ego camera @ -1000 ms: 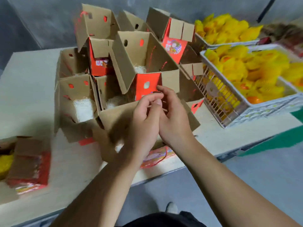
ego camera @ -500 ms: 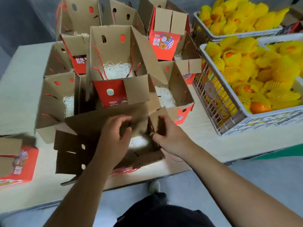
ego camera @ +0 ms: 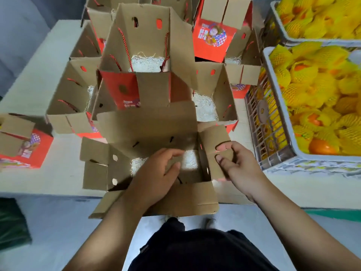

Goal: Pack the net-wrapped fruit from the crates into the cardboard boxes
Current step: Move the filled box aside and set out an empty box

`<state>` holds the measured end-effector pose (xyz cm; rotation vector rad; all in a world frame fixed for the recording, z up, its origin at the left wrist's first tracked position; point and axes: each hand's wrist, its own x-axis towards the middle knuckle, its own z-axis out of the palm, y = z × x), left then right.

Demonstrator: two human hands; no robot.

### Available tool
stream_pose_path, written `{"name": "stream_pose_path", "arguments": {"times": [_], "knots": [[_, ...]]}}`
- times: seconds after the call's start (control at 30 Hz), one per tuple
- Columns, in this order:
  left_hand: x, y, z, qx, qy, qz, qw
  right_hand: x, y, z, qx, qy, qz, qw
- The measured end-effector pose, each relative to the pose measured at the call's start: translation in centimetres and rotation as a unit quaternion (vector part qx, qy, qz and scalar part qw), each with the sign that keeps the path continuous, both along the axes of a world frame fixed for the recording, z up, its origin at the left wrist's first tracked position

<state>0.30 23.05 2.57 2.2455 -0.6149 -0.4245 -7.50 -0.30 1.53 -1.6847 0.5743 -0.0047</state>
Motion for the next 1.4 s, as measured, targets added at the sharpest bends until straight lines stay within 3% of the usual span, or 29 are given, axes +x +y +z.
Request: {"name": "stream_pose_path", "arguments": {"times": [0.17,0.33,0.47,0.6,0.73,0.87,0.93,1.0,1.1,1.2,1.23,1.27,1.33,1.37,1.4], "knots": [[-3.8,-1.7,0.7,-0.003,-0.069,0.090,0.994,-3.8,-3.3,-0.6,-0.078,-0.039,0.058,0.995],[-6.5,-1.7,1.0,0.014,-0.127,0.155,0.980,-6.7,-3.8,0.1,-0.078,-0.078,0.067,0.992],[-7.2,-2.6,0.3,0.024,-0.124,0.172,0.977,-6.8,-4.1,-0.7,-0.035,-0.078,0.001,0.996],[-5.0,-2.0,-0.1,0.053,-0.104,0.154,0.981,-5.1,-5.5,-2.4,0.072,-0.012,-0.102,0.992],[-2.8,-1.0,-0.4,0.086,-0.112,0.162,0.977,-4.3,-7.5,-3.1,-0.006,-0.020,-0.092,0.996],[-2.8,-0.6,-1.4,0.115,-0.148,0.178,0.966,-4.5,-10.4,-3.2,0.061,-0.012,-0.204,0.977],[-3.2,-0.6,-2.5,0.090,-0.104,0.181,0.974,-4.9,-11.3,-3.1,-0.016,-0.001,-0.197,0.980],[-3.7,-0.5,-4.0,0.073,-0.061,0.136,0.986,-5.0,-11.4,-2.9,-0.191,0.005,-0.125,0.974],[-4.2,0.0,-6.4,0.070,-0.020,0.067,0.995,-5.1,-10.6,-2.7,-0.438,0.044,-0.022,0.898],[-4.1,0.5,-7.8,0.092,-0.051,0.084,0.991,-5.1,-9.5,-3.0,-0.549,0.213,0.084,0.804],[-4.1,0.5,-8.1,0.092,-0.082,0.097,0.988,-5.2,-9.4,-3.3,-0.559,0.213,0.088,0.796],[-4.2,0.4,-8.4,0.088,-0.103,0.116,0.984,-5.2,-9.5,-3.5,-0.544,0.175,0.063,0.819],[-4.8,0.3,-8.7,0.077,-0.113,0.157,0.978,-5.4,-9.4,-3.1,-0.417,0.018,-0.043,0.908],[-5.3,0.3,-8.8,0.075,-0.117,0.173,0.975,-5.6,-9.1,-3.0,-0.371,-0.072,-0.090,0.922],[-6.0,0.3,-8.8,0.078,-0.123,0.184,0.972,-5.9,-8.4,-2.7,-0.365,-0.143,-0.123,0.912]]}}
